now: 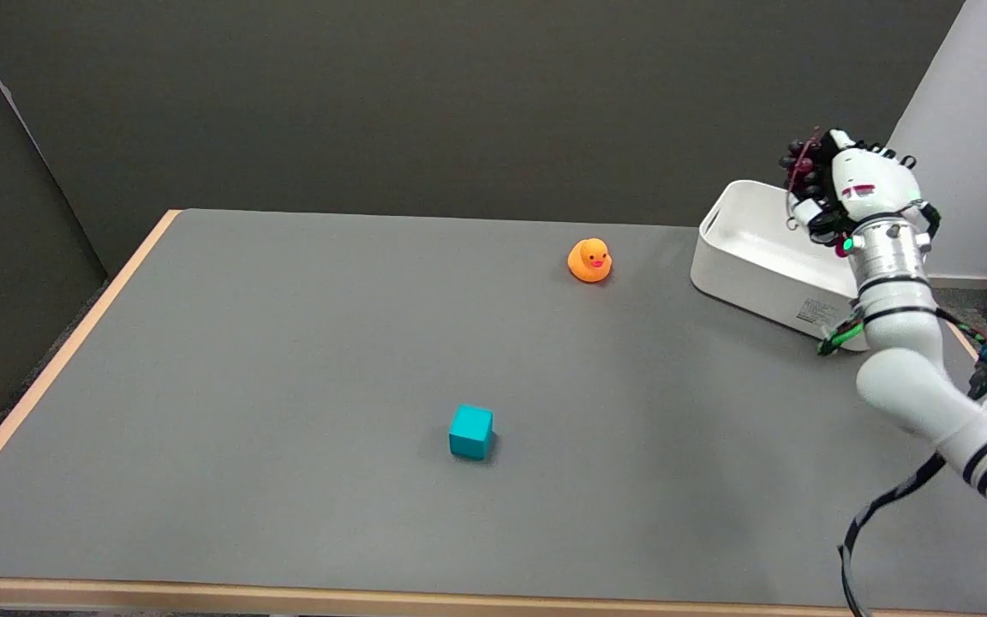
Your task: Place the grape into the white box.
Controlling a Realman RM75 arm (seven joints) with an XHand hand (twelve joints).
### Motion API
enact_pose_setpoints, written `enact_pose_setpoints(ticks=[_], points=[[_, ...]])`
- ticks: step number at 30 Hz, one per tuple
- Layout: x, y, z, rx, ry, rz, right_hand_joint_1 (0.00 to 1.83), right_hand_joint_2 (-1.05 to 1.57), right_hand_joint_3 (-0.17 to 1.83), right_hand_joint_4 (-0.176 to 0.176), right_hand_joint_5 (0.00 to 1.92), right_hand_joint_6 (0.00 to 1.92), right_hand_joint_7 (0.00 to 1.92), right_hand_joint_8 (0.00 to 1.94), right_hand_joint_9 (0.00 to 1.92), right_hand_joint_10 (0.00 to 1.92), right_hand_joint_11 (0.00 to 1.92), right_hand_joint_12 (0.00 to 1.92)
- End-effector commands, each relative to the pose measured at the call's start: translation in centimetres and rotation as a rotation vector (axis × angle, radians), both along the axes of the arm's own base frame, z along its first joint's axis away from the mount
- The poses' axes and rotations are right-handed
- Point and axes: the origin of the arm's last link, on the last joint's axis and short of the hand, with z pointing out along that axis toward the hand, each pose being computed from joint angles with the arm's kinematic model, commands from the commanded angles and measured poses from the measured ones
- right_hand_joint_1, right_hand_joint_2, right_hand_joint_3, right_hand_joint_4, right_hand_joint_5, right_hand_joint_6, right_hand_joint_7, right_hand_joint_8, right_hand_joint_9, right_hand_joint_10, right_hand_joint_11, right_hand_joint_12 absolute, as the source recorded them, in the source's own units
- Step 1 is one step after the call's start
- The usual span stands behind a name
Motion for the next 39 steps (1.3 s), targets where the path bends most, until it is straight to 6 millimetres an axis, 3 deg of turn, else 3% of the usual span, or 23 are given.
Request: enact_pose_setpoints(ticks=[1, 7, 9, 10, 11, 12, 13, 14, 18, 23, 28, 30, 32, 34, 37, 39], points=[[-1.7, -3.7, 6.8, -0.108, -0.191, -0.185, 1.05, 1.34, 0.23, -0.176, 0.4, 1.81, 0.46, 1.89, 0.72, 1.92, 0.34, 1.92], [-1.6, -4.9, 5.1, -0.03, -0.259, -0.155, 1.06, 1.33, 0.24, -0.176, 0.41, 1.8, 0.47, 1.87, 0.73, 1.92, 0.37, 1.92], [-1.4, -5.1, 4.5, -0.008, -0.264, -0.148, 1.07, 1.34, 0.18, -0.176, 0.43, 1.76, 0.49, 1.82, 0.67, 1.92, 0.2, 1.92], [-1.5, -5.2, 4.4, -0.001, -0.267, -0.153, 0.92, 1.07, 0.49, -0.142, 0.33, 1.24, 0.41, 1.34, 0.49, 1.5, 0.11, 1.59], [-1.6, -5.2, 4.4, 0.008, -0.281, -0.158, 0.72, 0.73, 0.88, -0.1, 0.2, 0.61, 0.31, 0.75, 0.28, 0.97, 0.02, 1.17], [-1.8, -5.1, 4.3, 0.015, -0.29, -0.165, 0.64, 0.64, 0.94, -0.077, 0.14, 0.42, 0.2, 0.49, 0.16, 0.58, 0.0, 0.84], [-1.9, -5.0, 4.3, 0.015, -0.293, -0.167, 0.59, 0.62, 0.89, -0.058, 0.09, 0.35, 0.06, 0.28, 0.05, 0.18, 0.0, 0.47], [-2.2, -4.8, 4.3, 0.017, -0.303, -0.172, 0.58, 0.61, 0.84, -0.049, 0.06, 0.31, 0.0, 0.15, 0.0, 0.0, 0.0, 0.29], [-3.2, -3.6, 4.7, 0.006, -0.357, -0.167, 0.62, 0.53, 0.81, -0.072, 0.04, 0.08, 0.0, 0.0, 0.0, 0.0, 0.0, 0.0], [-3.6, -2.1, 4.8, -0.003, -0.382, -0.147, 0.61, 0.55, 0.73, -0.08, 0.0, 0.07, 0.0, 0.0, 0.0, 0.0, 0.0, 0.0], [-1.0, -0.6, 3.4, 0.049, -0.385, -0.042, 0.58, 0.58, 0.64, -0.083, 0.0, 0.05, 0.0, 0.0, 0.0, 0.0, 0.0, 0.0], [1.4, -0.2, 1.8, 0.102, -0.349, 0.025, 0.55, 0.59, 0.64, -0.078, 0.0, 0.02, 0.0, 0.0, 0.0, 0.0, 0.0, 0.0], [5.1, 0.1, -0.7, 0.168, -0.264, 0.117, 0.54, 0.6, 0.64, -0.074, 0.0, 0.0, 0.0, 0.0, 0.0, 0.0, 0.0, 0.0], [9.3, 1.0, -4.4, 0.241, -0.123, 0.233, 0.49, 0.61, 0.66, -0.059, 0.0, 0.01, 0.0, 0.0, 0.0, 0.0, 0.0, 0.0], [12.3, 2.1, -8.9, 0.349, -0.009, 0.319, 0.43, 0.62, 0.69, -0.045, 0.0, 0.04, 0.0, 0.0, 0.0, 0.0, 0.0, 0.0], [12.6, 2.3, -10.9, 0.401, 0.013, 0.33, 0.34, 0.6, 0.89, -0.037, 0.04, 0.07, 0.0, 0.0, 0.0, 0.0, 0.0, 0.05]])
